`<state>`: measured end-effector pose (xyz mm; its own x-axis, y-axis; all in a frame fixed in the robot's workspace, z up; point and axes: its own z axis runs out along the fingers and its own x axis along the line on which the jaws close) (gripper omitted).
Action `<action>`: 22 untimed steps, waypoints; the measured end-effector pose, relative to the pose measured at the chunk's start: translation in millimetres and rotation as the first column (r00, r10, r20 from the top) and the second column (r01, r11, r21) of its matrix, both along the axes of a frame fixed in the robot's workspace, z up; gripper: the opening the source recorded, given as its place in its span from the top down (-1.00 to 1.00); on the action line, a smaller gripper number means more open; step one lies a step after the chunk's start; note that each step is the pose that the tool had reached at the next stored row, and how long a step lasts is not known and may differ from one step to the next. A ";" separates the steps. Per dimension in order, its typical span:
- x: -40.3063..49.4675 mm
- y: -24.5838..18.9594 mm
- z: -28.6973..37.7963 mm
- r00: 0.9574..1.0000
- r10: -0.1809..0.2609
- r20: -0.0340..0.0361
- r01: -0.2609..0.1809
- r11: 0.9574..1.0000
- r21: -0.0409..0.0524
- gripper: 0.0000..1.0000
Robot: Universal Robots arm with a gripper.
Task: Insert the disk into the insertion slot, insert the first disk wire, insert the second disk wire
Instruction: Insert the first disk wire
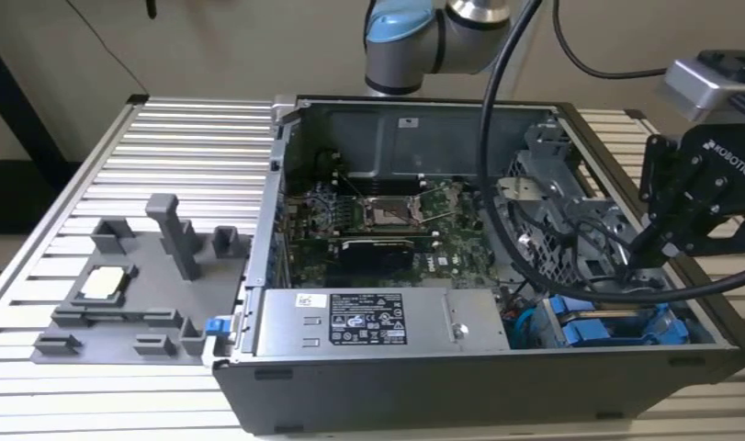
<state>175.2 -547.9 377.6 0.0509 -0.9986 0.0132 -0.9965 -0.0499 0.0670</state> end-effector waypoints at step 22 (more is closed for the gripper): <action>8.5 -15.8 -13.0 1.000 0.000 0.000 0.000 0.998 0.055 0.62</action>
